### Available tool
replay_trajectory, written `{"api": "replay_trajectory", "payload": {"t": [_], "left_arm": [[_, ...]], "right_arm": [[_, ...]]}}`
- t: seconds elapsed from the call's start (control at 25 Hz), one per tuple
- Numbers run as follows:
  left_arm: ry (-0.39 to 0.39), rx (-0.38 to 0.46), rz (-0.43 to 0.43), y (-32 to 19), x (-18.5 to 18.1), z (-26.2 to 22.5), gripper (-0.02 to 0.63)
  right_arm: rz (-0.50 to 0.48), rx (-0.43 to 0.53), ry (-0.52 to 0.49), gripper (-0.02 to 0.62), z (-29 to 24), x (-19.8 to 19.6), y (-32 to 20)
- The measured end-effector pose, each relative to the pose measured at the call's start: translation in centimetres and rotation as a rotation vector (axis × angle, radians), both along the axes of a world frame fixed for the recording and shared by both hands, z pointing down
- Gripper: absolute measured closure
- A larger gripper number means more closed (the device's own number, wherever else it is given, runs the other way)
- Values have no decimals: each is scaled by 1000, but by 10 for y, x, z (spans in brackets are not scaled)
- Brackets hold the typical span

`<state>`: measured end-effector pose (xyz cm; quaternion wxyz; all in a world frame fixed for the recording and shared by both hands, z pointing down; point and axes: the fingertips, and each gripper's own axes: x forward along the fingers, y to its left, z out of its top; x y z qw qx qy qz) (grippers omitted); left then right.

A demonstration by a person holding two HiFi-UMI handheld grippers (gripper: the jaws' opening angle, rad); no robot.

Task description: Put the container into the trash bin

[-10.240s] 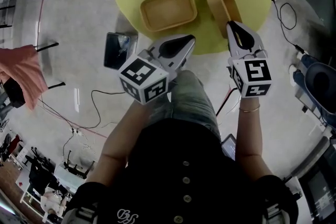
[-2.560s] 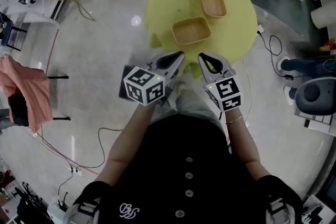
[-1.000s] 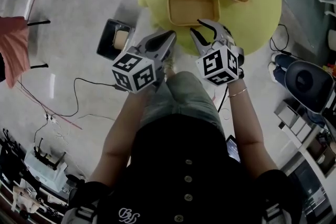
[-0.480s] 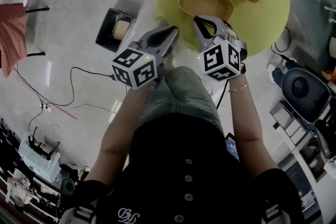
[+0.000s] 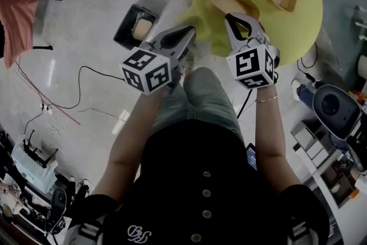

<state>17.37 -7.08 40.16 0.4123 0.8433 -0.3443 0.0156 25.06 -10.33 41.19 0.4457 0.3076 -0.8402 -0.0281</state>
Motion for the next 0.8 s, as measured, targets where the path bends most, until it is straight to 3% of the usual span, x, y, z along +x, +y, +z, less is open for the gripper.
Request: {"api": "replay_trajectory", "payload": {"t": [0.28,0.8], "left_arm": [[20,38,-91,3,-63,-21,591],[38,49,-277,39,-198,-33,591]], "right_arm": [[-83,37,-10,577,-27,-60,6],[-311,12,-46,575,-27,-208,46]]}}
